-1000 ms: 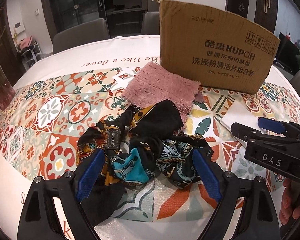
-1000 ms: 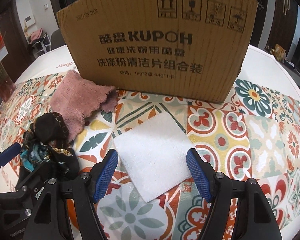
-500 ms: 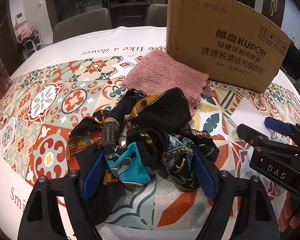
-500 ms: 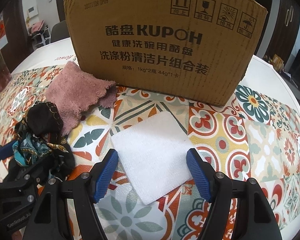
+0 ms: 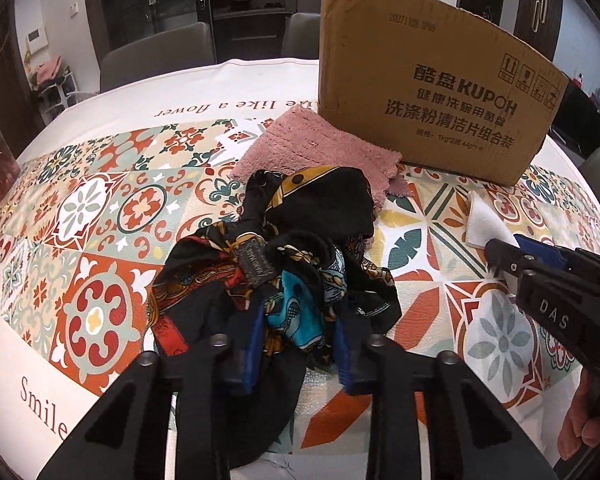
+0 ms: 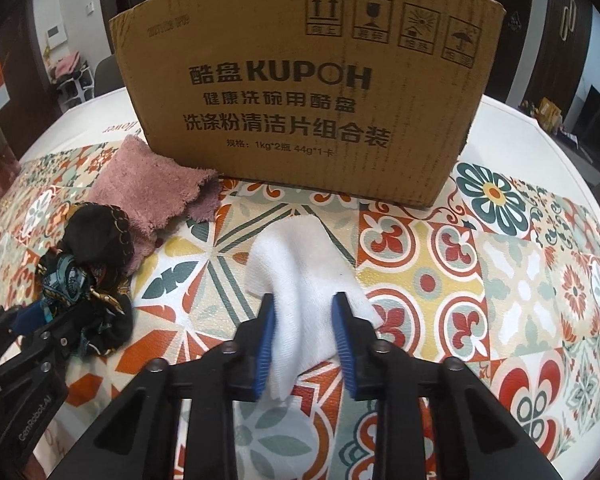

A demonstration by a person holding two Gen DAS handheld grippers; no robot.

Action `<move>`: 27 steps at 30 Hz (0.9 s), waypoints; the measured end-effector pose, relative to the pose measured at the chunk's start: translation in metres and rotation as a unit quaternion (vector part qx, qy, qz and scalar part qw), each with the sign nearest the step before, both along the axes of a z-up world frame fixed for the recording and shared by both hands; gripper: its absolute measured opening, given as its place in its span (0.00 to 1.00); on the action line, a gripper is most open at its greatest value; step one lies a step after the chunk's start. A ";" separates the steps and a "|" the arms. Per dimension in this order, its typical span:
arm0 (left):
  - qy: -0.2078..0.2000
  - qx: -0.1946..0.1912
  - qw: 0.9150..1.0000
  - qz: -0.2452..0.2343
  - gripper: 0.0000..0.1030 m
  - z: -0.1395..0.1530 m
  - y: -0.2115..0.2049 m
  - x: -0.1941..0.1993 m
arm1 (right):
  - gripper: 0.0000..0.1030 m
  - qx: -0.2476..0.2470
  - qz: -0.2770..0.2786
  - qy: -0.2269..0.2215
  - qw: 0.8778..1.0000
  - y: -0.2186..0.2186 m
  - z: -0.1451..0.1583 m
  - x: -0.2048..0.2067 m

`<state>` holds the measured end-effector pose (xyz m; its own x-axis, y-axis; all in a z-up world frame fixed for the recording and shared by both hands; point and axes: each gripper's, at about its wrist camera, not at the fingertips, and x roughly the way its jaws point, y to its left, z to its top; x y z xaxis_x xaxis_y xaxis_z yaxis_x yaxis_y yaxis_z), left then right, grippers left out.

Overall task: Organize soft objects
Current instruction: 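Grasp the dark scarves with left tool while right tool grasps the white pad, then lift the scarves and white pad and carry both over the box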

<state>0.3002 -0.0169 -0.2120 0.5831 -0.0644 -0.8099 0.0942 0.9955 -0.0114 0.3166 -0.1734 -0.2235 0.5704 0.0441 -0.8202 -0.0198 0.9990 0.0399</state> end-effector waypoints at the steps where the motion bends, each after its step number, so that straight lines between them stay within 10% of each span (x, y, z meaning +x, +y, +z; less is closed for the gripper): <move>1: 0.000 0.001 1.000 -0.001 0.22 0.001 0.000 0.000 | 0.23 0.005 0.000 0.002 1.000 -0.001 0.000 0.000; 27: -0.064 -0.002 0.998 -0.017 0.15 0.068 0.001 -0.037 | 0.13 0.022 0.000 -0.058 0.998 -0.007 0.070 -0.044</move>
<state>0.2635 -0.0159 -0.1444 0.6798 -0.0883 -0.7280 0.1280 0.9918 -0.0007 0.2727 -0.1802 -0.1539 0.6615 0.0788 -0.7458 -0.0272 0.9963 0.0811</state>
